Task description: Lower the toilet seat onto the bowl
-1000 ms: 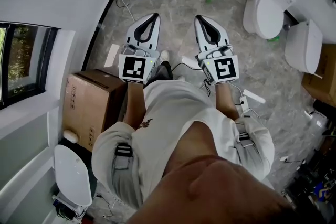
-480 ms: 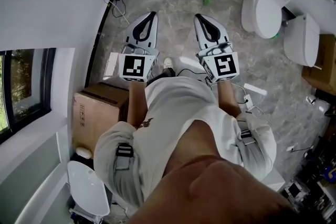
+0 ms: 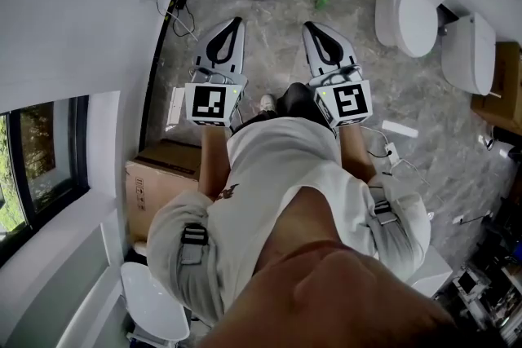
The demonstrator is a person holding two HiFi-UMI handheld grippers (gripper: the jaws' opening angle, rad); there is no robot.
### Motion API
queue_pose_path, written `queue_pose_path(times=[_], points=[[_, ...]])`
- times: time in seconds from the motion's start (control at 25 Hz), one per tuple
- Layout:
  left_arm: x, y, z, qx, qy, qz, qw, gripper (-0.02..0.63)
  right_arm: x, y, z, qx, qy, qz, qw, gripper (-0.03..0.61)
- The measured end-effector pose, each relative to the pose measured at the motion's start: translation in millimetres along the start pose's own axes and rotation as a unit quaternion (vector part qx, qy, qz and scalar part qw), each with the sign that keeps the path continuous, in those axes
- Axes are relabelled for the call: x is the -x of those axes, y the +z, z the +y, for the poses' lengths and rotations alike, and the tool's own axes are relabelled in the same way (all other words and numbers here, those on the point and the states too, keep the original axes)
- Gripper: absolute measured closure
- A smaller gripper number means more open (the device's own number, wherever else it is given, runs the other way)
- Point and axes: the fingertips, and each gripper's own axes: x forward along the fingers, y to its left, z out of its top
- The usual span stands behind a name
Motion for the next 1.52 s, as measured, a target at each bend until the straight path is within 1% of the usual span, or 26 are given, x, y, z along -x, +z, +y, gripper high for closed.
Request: queue_pose_path(times=[0.32, 0.68, 0.92, 1.2, 1.52], points=[[-34.2, -4.6, 14.1, 0.002, -0.004, 0.004, 1.0, 0.592, -30.2, -0.4, -24.9, -0.004, -0.001, -0.002, 1.0, 0.557], [-96.1, -2.3, 27.7, -0.011, -0.003, 0.011, 0.9999, 0.592, -74.1, -3.6, -74.5, -0.023, 0.007, -0.01, 1.0, 0.557], [-141.7, -2.8, 48.9, -0.009, 0.013, 0.012, 0.9998, 0.592, -116.3, -0.2, -107.6, -0.017, 0.024, -0.015, 0.999, 0.558], [-183.4, 4.7, 63.0, -0.01, 0.036, 0.01, 0.9993, 0.592, -147.3, 7.7, -145.8, -0.013, 0.039, -0.021, 0.999, 0.557], [-219.3, 3.5, 81.3, -0.012, 0.041, 0.013, 0.999, 0.592, -179.8, 9.1, -171.9, -0.014, 0.044, -0.019, 0.999, 0.557]])
